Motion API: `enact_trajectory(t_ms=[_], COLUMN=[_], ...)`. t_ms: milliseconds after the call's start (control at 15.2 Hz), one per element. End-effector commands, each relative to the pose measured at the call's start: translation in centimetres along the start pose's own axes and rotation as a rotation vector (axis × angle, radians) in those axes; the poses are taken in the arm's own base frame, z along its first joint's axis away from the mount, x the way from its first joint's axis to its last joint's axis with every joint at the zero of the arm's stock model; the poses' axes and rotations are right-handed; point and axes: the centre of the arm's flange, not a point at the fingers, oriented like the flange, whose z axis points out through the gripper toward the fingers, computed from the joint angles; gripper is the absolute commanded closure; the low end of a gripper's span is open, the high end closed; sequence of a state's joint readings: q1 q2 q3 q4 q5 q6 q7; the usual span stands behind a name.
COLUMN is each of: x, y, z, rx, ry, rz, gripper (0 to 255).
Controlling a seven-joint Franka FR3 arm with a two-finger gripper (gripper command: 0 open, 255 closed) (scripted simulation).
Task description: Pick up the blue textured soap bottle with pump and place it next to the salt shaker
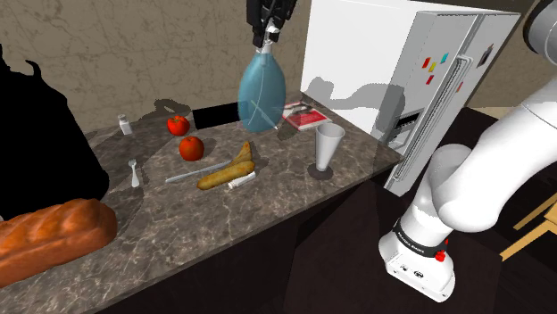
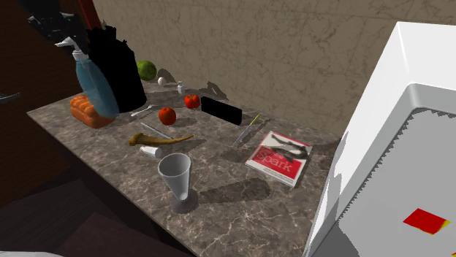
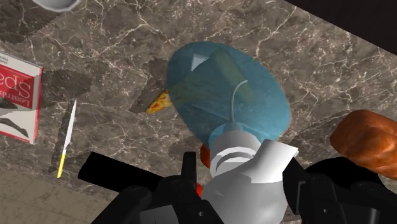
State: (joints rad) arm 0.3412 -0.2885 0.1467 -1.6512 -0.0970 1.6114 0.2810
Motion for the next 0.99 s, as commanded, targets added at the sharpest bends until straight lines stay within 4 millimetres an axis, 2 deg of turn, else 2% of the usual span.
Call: enact_trajectory(t_ms=[0, 264, 924], x=[0.2, 0.8, -0.7], y=[-2.6, -7.7, -8.0], z=[-1.2, -3.2, 1.9], rx=[0.001, 0.001, 0.001], ry=[0.001, 0.001, 0.001], rz=[0.002, 0.002, 0.002], gripper=[255, 255, 255])
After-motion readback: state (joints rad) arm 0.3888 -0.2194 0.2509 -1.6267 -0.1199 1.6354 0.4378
